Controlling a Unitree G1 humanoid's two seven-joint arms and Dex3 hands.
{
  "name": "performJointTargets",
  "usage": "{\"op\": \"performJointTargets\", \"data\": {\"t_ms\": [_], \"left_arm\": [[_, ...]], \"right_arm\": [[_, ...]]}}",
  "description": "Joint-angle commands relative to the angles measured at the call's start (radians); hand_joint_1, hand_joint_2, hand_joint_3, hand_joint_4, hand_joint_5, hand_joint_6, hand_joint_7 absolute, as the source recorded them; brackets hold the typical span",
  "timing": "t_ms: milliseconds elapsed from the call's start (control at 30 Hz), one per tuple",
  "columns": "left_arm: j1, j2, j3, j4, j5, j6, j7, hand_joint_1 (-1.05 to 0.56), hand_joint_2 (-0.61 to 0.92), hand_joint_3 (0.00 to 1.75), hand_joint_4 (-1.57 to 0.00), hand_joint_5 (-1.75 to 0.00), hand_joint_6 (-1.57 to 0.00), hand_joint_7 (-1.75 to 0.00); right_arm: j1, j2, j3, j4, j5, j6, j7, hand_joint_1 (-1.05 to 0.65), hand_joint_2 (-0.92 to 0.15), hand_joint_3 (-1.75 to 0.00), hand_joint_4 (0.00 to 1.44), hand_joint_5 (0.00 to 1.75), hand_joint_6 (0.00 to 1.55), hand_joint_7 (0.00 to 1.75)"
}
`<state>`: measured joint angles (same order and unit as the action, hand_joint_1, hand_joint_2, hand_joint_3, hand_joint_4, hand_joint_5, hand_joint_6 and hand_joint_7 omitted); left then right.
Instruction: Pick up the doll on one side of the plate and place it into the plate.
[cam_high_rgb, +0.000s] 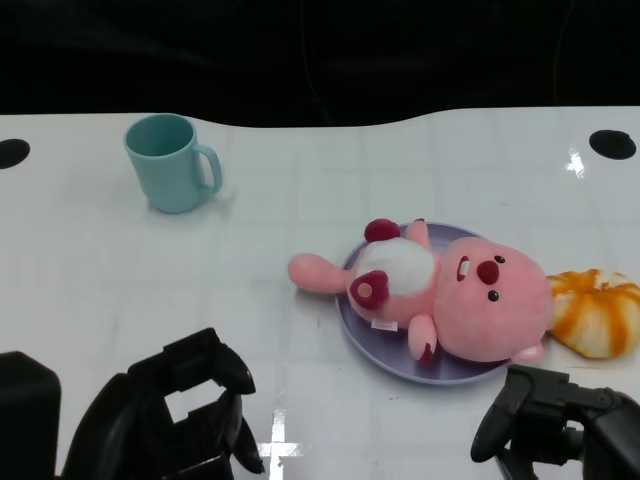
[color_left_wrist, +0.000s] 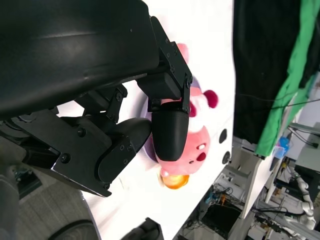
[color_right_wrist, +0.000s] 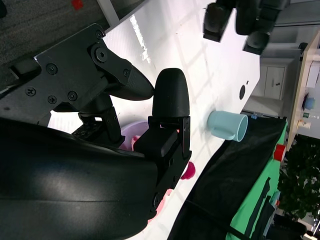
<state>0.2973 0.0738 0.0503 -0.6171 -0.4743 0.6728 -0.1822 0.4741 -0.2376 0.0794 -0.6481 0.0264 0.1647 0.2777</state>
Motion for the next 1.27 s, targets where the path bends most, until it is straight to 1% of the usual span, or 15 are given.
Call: {"op": "performJointTargets", "data": {"t_ms": [33, 233, 433, 500, 767, 1067, 1267], "left_arm": [[-0.011, 0.006, -0.006, 0.045, -0.009, -0.024, -0.02, -0.11, 0.47, 1.38, -0.85, -1.75, -0.73, -1.7], [-0.016, -0.001, -0.037, 0.092, -0.014, -0.073, -0.055, -0.12, 0.41, 1.46, -0.9, -1.75, -0.73, -1.74], [-0.014, 0.005, -0.043, 0.102, -0.015, -0.075, -0.051, -0.1, 0.37, 1.55, -0.89, -1.75, -0.74, -1.74], [-0.016, 0.012, -0.044, 0.109, -0.009, -0.088, -0.059, -0.12, 0.36, 1.56, -0.89, -1.75, -0.73, -1.75], [-0.007, 0.03, -0.039, 0.112, -0.018, -0.09, -0.077, -0.12, 0.36, 1.57, -0.88, -1.75, -0.72, -1.75], [0.002, 0.038, -0.049, 0.101, -0.019, -0.092, -0.078, -0.1, 0.4, 1.53, -0.86, -1.75, -0.71, -1.75], [0.009, 0.04, -0.064, 0.098, -0.01, -0.103, -0.075, -0.14, 0.37, 1.53, -0.88, -1.75, -0.73, -1.75]], "right_arm": [[0.002, -0.012, -0.016, -0.02, 0.013, 0.023, 0.002, -0.11, -0.56, -1.19, 0.68, 1.69, 0.61, 1.44], [0.001, -0.012, -0.024, -0.021, 0.015, 0.034, -0.002, -0.08, -0.59, -1.15, 0.65, 1.72, 0.59, 1.46], [0.002, -0.016, -0.026, -0.019, 0.018, 0.036, 0.003, -0.06, -0.61, -1.12, 0.64, 1.73, 0.57, 1.47], [0.002, -0.015, -0.025, -0.019, 0.016, 0.034, 0.002, -0.04, -0.62, -1.11, 0.64, 1.74, 0.57, 1.48], [0.007, -0.011, -0.016, -0.023, 0.009, 0.033, -0.002, -0.01, -0.63, -1.1, 0.63, 1.74, 0.56, 1.48], [0.009, -0.015, -0.017, -0.032, 0.002, 0.03, 0.002, 0.0, -0.64, -1.08, 0.63, 1.73, 0.56, 1.48], [0.01, -0.014, -0.017, -0.033, 0.001, 0.034, 0.0, 0.0, -0.65, -1.07, 0.62, 1.73, 0.55, 1.48]]}}
